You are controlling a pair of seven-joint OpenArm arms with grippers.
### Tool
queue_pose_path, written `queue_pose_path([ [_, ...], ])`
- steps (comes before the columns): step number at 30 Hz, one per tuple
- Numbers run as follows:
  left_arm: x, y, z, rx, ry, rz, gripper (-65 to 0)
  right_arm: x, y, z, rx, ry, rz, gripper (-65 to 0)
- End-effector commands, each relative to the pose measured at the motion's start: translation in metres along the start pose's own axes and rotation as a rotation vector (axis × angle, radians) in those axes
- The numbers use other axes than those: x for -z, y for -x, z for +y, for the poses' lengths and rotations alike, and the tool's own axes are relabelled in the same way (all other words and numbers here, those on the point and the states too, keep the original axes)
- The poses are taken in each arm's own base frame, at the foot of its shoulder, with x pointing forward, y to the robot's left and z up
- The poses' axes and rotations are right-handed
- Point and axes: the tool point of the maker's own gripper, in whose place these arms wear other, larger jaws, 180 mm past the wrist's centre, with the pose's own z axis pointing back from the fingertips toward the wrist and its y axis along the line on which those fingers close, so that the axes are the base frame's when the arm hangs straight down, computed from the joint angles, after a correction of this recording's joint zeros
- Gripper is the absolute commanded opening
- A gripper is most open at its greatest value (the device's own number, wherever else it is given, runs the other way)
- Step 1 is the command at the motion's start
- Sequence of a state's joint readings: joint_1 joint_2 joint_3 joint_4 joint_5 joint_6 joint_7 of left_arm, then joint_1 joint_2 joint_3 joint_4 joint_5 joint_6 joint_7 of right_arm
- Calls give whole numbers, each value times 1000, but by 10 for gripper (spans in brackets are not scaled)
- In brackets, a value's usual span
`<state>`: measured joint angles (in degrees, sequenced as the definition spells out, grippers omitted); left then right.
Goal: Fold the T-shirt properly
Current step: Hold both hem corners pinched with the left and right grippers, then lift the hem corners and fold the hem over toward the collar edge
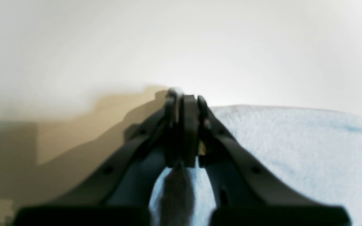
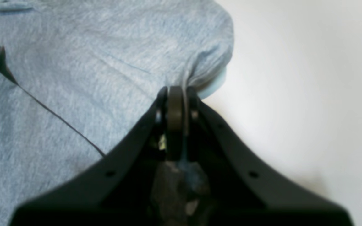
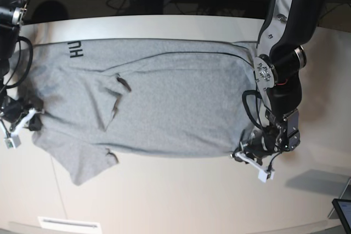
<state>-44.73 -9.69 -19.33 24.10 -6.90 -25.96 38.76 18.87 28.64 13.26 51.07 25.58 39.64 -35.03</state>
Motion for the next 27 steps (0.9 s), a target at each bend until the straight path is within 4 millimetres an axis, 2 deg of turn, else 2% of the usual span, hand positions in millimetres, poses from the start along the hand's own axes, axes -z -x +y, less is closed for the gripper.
queue_pose_path([
  [1,-7,-18,5,25,-22,-27,-650,-9,-26,-8,-15,12,-66,-647],
  [8,-9,-25,1,37,-20,-48,-650,-9,-28,-8,-21,12,-74,-647],
  [13,-11,-27,-12,90,41,-31,-650,-9,-29,-8,-21,12,-75,-647],
  [16,-20,-40,-20,144,40,-48,-650,-10,-31,-8,-24,12,-80,-647],
  [19,-33,-39,-13,193,-5,-38,-650,-10,-34,-8,-24,13,-87,-649],
  [21,-38,-37,-17,219,-18,-37,-650,-10,-39,-8,-25,13,-111,-649],
  [27,-53,-20,-18,308,-34,13,-650,-11,-44,-8,-24,11,-133,-649],
])
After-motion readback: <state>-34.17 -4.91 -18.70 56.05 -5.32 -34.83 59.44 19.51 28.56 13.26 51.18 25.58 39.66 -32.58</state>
